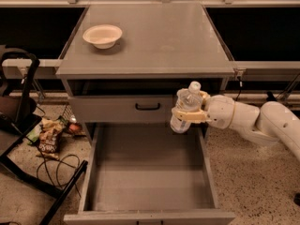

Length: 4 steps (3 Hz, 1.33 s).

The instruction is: Pick blue plastic bottle from middle drawer and place on counter

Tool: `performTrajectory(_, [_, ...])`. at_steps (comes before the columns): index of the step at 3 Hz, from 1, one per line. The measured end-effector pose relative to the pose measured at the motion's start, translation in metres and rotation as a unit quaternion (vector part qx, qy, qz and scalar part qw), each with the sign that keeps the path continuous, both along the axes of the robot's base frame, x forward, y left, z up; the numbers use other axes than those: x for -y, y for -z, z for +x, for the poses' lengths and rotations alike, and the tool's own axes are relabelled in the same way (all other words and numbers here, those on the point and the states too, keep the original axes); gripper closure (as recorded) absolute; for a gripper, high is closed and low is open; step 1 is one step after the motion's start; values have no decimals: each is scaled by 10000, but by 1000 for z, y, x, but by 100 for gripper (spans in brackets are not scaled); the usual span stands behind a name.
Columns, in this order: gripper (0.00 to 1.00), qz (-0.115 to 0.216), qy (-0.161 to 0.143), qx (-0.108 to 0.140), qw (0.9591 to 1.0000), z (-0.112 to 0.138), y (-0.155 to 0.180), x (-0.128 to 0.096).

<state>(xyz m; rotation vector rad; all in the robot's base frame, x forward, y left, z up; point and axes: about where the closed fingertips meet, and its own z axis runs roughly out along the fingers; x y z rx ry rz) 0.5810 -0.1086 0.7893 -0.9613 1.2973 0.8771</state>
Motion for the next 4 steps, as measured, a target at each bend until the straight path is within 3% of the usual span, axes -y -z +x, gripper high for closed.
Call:
performTrajectory(1, [100,-1,0,1,10000,0,0,0])
performTrajectory(2, [100,-77,54,83,9999,10,-28,4])
performTrajectory(3, [100,-54,266,206,9994,37,-102,13])
performTrajectory(4, [100,-22,416,198,9989,66,-152,18])
